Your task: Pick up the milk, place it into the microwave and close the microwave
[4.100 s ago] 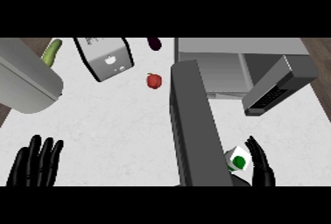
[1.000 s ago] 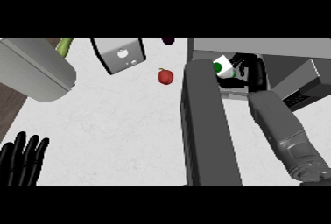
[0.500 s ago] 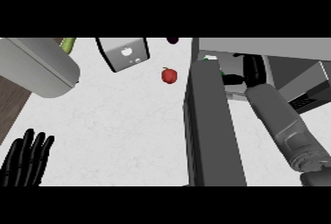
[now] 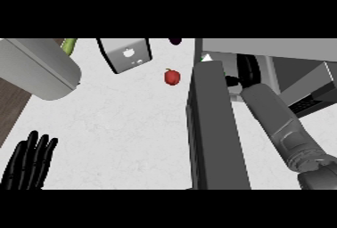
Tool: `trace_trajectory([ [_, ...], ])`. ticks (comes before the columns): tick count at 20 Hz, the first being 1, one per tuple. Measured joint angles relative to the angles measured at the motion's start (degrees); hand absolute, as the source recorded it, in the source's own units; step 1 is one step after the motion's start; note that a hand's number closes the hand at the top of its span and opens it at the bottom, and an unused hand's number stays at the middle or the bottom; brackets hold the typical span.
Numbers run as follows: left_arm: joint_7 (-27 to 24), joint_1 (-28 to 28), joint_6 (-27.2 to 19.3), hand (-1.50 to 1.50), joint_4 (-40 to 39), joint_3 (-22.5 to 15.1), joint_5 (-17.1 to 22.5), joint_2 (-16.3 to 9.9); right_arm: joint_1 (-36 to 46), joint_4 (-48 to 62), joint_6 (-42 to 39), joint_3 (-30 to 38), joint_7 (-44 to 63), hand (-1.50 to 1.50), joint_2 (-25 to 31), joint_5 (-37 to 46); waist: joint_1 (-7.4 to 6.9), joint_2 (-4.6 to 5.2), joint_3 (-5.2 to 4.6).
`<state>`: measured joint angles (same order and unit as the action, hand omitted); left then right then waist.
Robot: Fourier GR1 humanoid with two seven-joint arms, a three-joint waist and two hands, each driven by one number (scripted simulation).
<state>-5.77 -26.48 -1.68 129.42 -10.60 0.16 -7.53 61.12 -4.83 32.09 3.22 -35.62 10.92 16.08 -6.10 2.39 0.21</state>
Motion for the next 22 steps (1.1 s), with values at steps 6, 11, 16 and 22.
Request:
trace_trajectory([
  [6,-1.5,-0.8,-0.2,-1.5,-0.9,-1.4,-1.9,0.5,0.6,-0.1,1.6,1.6,0.1,-1.5,0.2,-1.1,0.24,-0.11,-0.01],
  [11,-0.8,-1.2,-0.4,-1.5,-0.1,-2.1,-2.5,0.6,0.3,-0.5,2.2,3.0,-0.7,-1.5,1.4,-2.2,0.82,-0.29,0.0],
  [16,0.3,-1.3,-0.8,-1.5,0.7,-3.4,-3.8,1.0,0.1,-1.0,2.7,4.3,-2.0,-1.5,3.0,-3.0,0.89,-0.27,0.01],
  [22,0.2,-1.8,-1.7,-1.5,0.8,-5.3,-5.9,1.8,-0.4,-1.7,1.6,6.0,-4.0,-1.5,5.5,-4.3,1.31,-0.47,0.0],
])
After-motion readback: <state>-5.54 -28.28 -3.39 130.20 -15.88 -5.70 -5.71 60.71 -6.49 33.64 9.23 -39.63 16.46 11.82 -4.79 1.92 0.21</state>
